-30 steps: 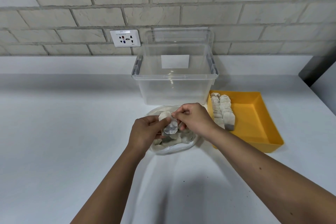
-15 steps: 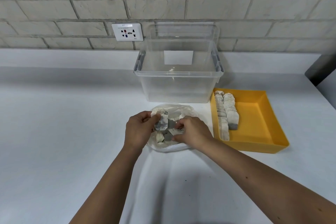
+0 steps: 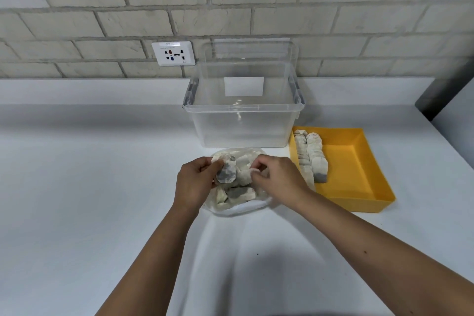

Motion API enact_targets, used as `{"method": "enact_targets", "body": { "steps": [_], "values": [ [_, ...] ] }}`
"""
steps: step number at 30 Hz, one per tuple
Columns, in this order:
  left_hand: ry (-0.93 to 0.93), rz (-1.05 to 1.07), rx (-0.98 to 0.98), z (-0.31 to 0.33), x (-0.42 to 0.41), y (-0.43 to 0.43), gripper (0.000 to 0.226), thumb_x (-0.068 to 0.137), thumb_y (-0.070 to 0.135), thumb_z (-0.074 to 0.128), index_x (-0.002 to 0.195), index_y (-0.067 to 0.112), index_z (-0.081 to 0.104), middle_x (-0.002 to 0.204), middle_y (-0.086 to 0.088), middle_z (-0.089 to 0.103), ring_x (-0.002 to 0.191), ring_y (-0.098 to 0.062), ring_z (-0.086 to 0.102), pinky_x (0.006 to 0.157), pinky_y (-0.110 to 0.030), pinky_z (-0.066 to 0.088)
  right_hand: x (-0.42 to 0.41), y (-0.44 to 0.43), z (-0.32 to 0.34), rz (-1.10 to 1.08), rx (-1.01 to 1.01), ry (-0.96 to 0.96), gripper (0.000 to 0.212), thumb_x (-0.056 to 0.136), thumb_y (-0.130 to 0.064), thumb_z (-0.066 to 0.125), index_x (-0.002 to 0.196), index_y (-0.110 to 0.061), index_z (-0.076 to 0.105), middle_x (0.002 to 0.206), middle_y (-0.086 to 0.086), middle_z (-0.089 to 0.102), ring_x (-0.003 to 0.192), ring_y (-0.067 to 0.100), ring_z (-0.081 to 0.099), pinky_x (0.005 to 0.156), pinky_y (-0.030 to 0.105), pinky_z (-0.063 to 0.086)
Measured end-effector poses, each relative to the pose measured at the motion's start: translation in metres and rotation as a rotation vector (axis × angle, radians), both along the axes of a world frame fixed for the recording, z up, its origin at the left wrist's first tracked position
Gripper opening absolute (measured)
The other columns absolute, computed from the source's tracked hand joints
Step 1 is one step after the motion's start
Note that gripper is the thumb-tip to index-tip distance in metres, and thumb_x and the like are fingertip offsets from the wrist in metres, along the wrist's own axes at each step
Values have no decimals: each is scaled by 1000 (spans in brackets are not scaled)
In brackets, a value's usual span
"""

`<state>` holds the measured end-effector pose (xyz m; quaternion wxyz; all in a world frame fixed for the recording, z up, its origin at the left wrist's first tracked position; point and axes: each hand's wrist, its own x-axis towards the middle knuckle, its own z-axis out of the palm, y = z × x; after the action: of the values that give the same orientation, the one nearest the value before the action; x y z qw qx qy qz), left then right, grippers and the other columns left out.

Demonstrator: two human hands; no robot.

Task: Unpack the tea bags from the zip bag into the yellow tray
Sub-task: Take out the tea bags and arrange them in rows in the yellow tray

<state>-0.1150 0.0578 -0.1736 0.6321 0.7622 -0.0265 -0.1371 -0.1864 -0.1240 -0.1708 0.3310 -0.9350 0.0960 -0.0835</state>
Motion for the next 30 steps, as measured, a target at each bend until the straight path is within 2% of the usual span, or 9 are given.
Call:
{"method": "enact_targets", "body": {
  "steps": [3,5,9,11,14,17,21,26,30],
  "values": [
    [-11,-54,-15,8,-6,-12,13,91,21,69,81,16,77,84,-16,74,88,-37,72,85,-49,60,-10,-19,21,3,32,-66,7,91,-23,62,94,-20,68,81,-6,66,65,8,57,64,27,47],
    [-18,-99,-19,13,-11,-22,14,91,22,69,80,16,76,79,-12,72,79,-31,70,86,-52,59,-17,-38,35,-12,8,-103,7,92,-24,63,95,-21,68,80,-6,66,63,2,56,61,22,44],
    [7,-189,-67,21,-22,-45,12,91,20,70,83,14,75,75,-5,71,79,-30,70,83,-53,60,-38,-86,54,-128,7,-131,6,90,-20,66,92,-20,72,76,-4,68,56,5,60,63,26,52],
    [-3,-219,-66,23,-26,-56,12,91,22,70,83,15,76,74,-4,70,74,-28,68,78,-48,62,-50,-106,57,-162,-3,-94,5,89,-19,68,90,-20,73,72,-5,67,56,9,61,65,29,54],
    [-11,-238,-60,25,-34,-73,11,92,19,69,88,12,77,73,-4,69,68,-19,63,62,-29,55,-64,-125,51,-161,-96,57,7,88,-20,70,93,-19,75,78,-2,67,63,6,58,70,30,52],
    [-6,-267,-67,24,-41,-87,10,92,18,69,88,14,77,75,-4,72,72,-17,66,67,-27,57,-71,-134,36,-114,-111,208,7,87,-22,71,92,-19,75,76,-7,66,65,8,61,70,30,53],
    [6,-285,-49,22,-43,-98,12,91,17,69,81,16,76,75,-5,73,73,-19,66,71,-30,57,-68,-138,18,-74,-81,297,7,87,-21,71,93,-18,74,71,-11,63,64,8,63,69,29,55],
    [34,-292,-44,16,-40,-105,15,92,18,69,79,12,73,79,-12,73,76,-24,68,72,-32,59,-54,-139,6,-101,-80,260,10,84,-17,72,95,-17,72,79,-9,60,74,9,57,60,15,38],
    [65,-276,-46,12,-38,-109,14,92,17,69,83,7,73,82,-16,74,77,-24,68,73,-32,59,-44,-141,2,-163,-53,212,13,79,-16,77,88,-17,68,79,-9,59,80,11,58,63,19,41]
  ]
}}
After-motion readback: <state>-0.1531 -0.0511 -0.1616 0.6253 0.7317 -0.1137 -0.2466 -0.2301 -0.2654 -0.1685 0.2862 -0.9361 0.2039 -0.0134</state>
